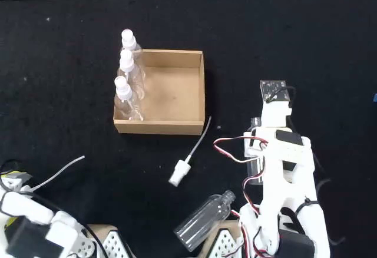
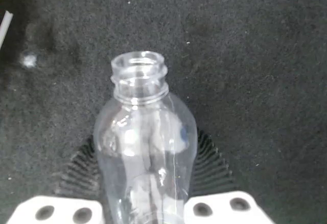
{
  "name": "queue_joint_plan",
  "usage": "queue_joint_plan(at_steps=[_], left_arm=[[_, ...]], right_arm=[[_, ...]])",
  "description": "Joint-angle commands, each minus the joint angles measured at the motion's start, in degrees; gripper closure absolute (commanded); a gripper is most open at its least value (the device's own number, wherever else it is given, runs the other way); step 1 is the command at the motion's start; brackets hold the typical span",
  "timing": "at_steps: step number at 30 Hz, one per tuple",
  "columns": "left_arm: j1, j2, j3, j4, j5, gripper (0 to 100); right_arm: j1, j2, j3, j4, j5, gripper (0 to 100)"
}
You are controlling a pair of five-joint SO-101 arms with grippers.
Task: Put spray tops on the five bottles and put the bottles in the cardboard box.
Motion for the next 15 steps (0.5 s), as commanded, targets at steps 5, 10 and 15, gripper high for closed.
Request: queue_joint_plan(at_steps=[5,10,15], left_arm=[[-0.3,7.7,-3.7,-4.3,0.6,73],[-0.2,7.7,-3.7,-4.4,0.6,89],[2.9,7.7,-7.0,-4.0,-2.9,88]], right_arm=[[-0.5,-2.2,0.2,-1.3,0.0,98.8],[-0.5,-2.2,0.2,-1.3,0.0,98.8],[-0.5,-2.2,0.2,-1.3,0.0,98.8]])
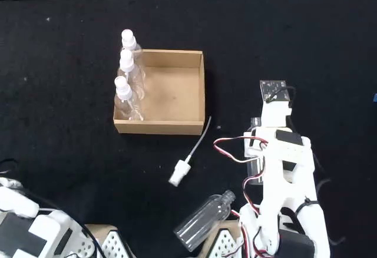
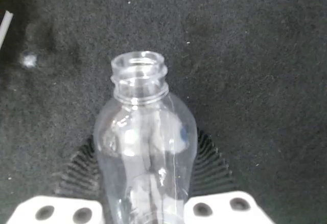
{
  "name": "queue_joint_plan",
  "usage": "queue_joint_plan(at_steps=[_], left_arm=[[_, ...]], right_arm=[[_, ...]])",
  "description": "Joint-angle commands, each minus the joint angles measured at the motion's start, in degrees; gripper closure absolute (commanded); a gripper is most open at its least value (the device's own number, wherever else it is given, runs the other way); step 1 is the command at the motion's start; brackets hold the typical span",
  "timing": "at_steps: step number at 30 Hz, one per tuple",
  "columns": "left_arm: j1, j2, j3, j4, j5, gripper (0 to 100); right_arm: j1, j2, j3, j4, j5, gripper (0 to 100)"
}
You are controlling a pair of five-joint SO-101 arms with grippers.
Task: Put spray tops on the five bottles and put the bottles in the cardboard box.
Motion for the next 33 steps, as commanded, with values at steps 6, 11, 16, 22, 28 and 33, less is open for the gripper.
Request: queue_joint_plan(at_steps=[6,11,16,22,28,33], left_arm=[[13.5,0.9,-11.2,-0.1,-28.6,88],[17.5,0.9,-14.1,-0.1,-40.4,88],[17.9,0.9,-16.5,-0.2,-44.0,75],[17.5,0.9,-16.3,-0.3,-49.1,74],[18.7,2.4,-15.3,-0.2,-47.6,74],[19.0,13.0,-19.4,-0.7,-38.7,81]], right_arm=[[-0.5,-2.2,0.2,-1.3,0.0,98.8],[-0.4,-2.2,0.2,-1.3,0.0,98.8],[-0.4,-2.2,0.3,-1.3,0.0,98.8],[-0.5,-2.2,0.3,-1.3,0.0,98.8],[-0.5,-2.2,0.3,-1.3,0.0,98.8],[-0.4,-2.2,0.3,-1.3,-0.1,98.8]])
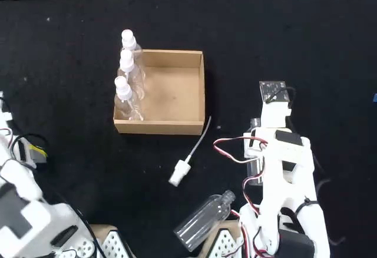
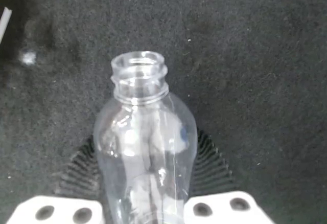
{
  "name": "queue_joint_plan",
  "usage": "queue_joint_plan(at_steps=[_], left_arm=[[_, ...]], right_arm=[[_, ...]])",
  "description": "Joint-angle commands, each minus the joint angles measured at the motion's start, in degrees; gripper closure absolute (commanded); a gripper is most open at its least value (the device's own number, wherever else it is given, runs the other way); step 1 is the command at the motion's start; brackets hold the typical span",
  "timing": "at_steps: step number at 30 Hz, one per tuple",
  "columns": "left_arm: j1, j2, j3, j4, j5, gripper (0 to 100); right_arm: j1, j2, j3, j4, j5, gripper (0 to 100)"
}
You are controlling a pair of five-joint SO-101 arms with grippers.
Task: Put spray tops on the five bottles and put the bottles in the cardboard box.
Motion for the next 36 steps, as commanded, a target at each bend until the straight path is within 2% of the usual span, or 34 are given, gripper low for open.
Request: queue_joint_plan(at_steps=[1,4,9,12,16,21,24,31,34,36], left_arm=[[0.1,8.4,-7.7,0.3,6.2,84],[-0.1,12.6,-11.9,3.9,7.4,89],[0.2,12.2,-14.3,10.9,7.1,89],[0.5,9.5,-15.9,15.5,7.3,94],[2.9,1.0,-20.4,20.0,7.8,97],[7.7,-14.9,-27.6,24.4,16.8,97],[11.9,-23.6,-31.8,23.3,24.3,97],[24.2,-36.0,-41.7,13.9,42.3,97],[30.5,-38.1,-45.7,11.2,46.9,97],[37.0,-38.9,-46.5,8.6,47.8,97]], right_arm=[[-0.3,-2.2,0.0,-1.2,-0.1,98.8],[-0.4,-2.2,0.4,-1.3,-0.1,98.8],[-0.5,-2.5,0.5,-1.3,0.0,98.8],[-0.5,-2.5,0.5,-1.3,-0.1,98.8],[-0.5,-2.6,0.1,-1.3,-0.4,98.8],[-0.5,-2.6,-3.8,1.1,-0.5,98.8],[-0.5,-2.7,-9.6,6.2,-0.5,98.8],[-0.5,-3.2,-22.6,12.3,-0.5,98.8],[-2.2,-7.4,-23.8,12.8,-0.5,98.8],[-4.3,-11.9,-23.4,12.6,-0.5,98.8]])
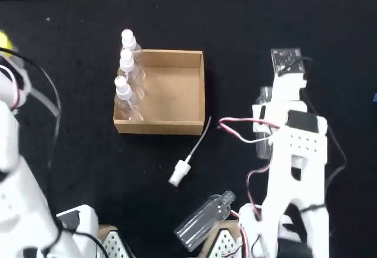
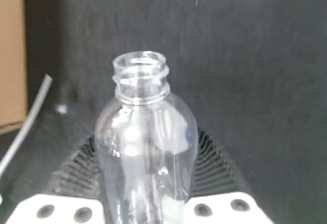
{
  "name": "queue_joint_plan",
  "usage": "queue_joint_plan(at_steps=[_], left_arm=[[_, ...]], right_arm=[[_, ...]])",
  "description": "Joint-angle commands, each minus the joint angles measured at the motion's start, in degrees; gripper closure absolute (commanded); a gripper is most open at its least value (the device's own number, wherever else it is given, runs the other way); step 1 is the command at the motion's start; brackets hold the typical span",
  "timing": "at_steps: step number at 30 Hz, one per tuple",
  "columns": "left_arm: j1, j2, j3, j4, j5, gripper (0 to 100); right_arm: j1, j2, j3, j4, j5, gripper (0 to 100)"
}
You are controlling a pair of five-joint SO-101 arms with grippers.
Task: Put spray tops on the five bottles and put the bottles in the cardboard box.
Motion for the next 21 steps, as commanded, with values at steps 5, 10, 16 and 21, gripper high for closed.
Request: queue_joint_plan(at_steps=[5,10,16,21], left_arm=[[25.2,-3.3,-5.3,-13.4,3.7,97],[34.9,-3.7,-5.3,-18.2,3.7,97],[39.3,-3.7,-1.3,-19.4,3.7,97],[39.3,-3.8,3.7,-26.2,3.6,97]], right_arm=[[-7.9,-18.5,-2.2,-2.9,-0.5,98.8],[-15.3,-25.5,1.4,-9.6,-0.5,98.8],[-22.2,-31.6,9.5,-18.2,-0.5,98.8],[-26.8,-39.8,19.7,-24.1,-0.6,98.8]])
